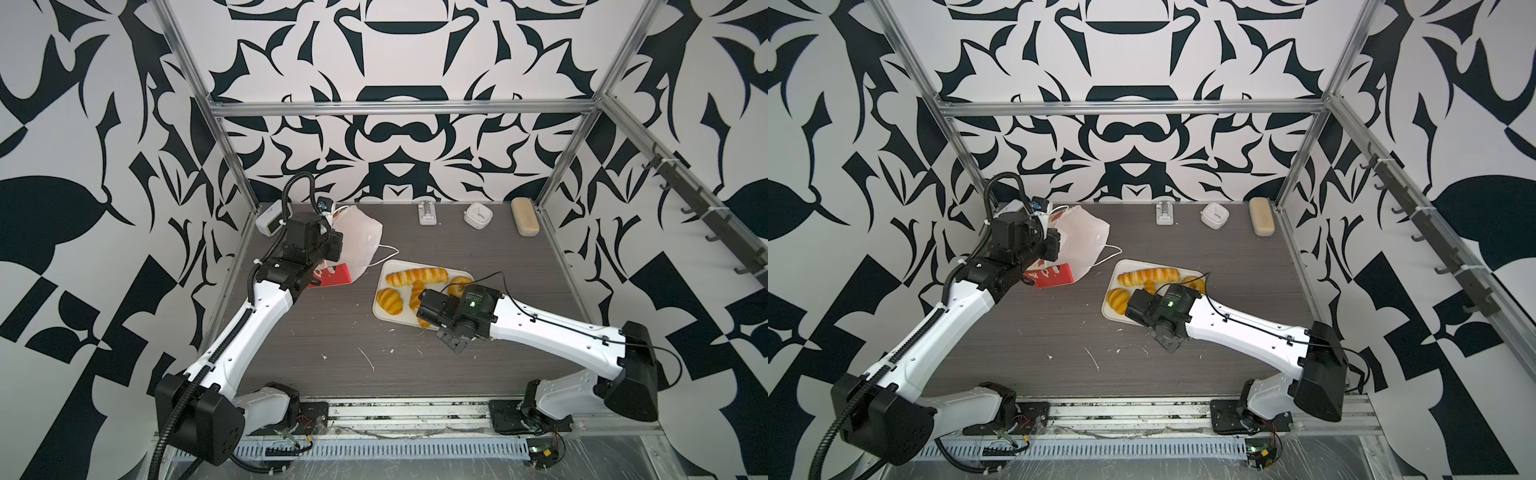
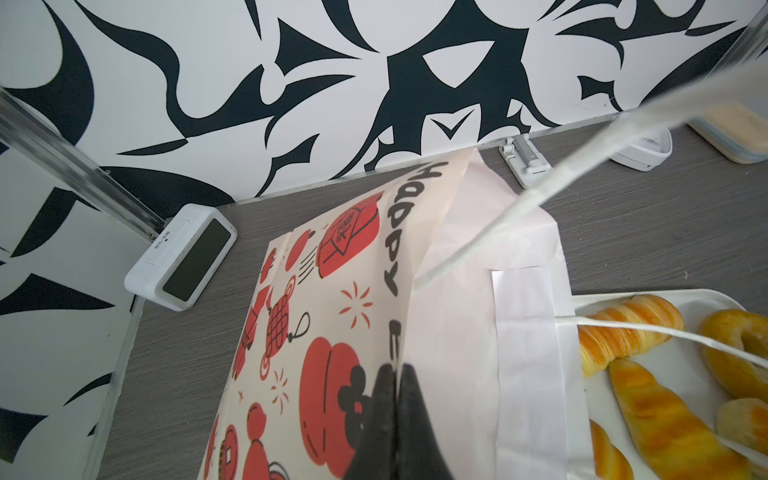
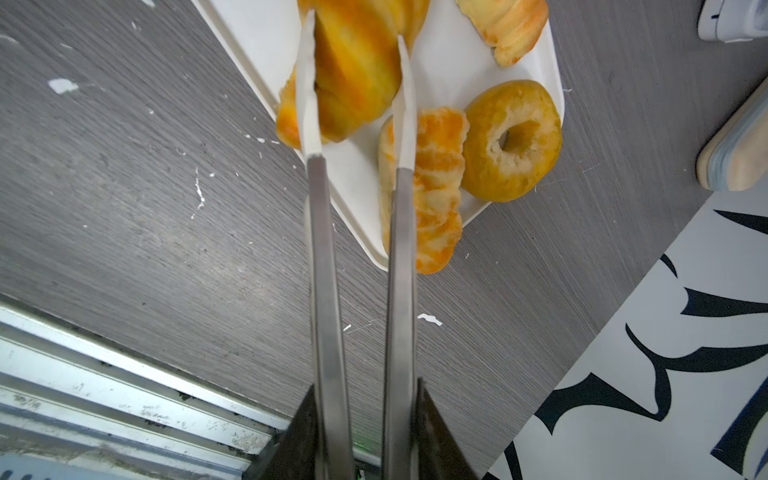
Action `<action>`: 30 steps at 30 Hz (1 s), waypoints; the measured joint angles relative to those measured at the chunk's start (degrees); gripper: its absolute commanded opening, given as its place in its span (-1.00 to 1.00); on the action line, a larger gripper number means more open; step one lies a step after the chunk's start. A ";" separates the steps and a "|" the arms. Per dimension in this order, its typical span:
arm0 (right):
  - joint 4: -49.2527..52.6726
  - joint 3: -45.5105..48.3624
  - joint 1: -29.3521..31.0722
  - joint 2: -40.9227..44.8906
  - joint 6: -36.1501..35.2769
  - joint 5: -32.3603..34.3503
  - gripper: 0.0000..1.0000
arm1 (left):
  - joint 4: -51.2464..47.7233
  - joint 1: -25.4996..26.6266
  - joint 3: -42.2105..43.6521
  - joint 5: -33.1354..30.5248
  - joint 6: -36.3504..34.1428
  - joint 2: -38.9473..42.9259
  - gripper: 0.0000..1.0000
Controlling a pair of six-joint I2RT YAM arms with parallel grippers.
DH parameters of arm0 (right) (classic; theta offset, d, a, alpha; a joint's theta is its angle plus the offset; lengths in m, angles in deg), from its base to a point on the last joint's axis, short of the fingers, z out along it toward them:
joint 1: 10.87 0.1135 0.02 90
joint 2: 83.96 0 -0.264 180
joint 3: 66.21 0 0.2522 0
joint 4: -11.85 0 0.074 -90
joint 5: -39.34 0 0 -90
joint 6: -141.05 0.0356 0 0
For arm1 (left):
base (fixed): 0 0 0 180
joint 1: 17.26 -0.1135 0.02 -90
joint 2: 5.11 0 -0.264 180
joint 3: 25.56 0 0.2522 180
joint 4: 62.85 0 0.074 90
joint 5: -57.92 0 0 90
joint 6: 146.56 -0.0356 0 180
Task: Take the fake bread out of the paper bag
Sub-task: 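Open the right tongs to release the croissant and draw back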
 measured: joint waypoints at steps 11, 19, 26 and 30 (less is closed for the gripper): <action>-2.93 0.22 -2.25 6.75 0.57 -2.12 -0.11 | 0.00 0.00 0.00 1.05 0.68 0.00 -1.00; -5.95 1.44 -7.78 17.38 2.60 -2.67 -0.28 | -0.50 0.00 -1.95 3.34 3.72 -0.37 -1.00; -7.61 4.02 -15.91 22.21 5.05 -0.44 -0.27 | -1.79 0.00 -7.78 6.36 9.64 -0.76 -1.00; -9.35 6.95 -21.86 21.94 5.29 -0.50 -0.27 | -1.99 0.00 -10.25 8.04 13.55 -0.76 -1.00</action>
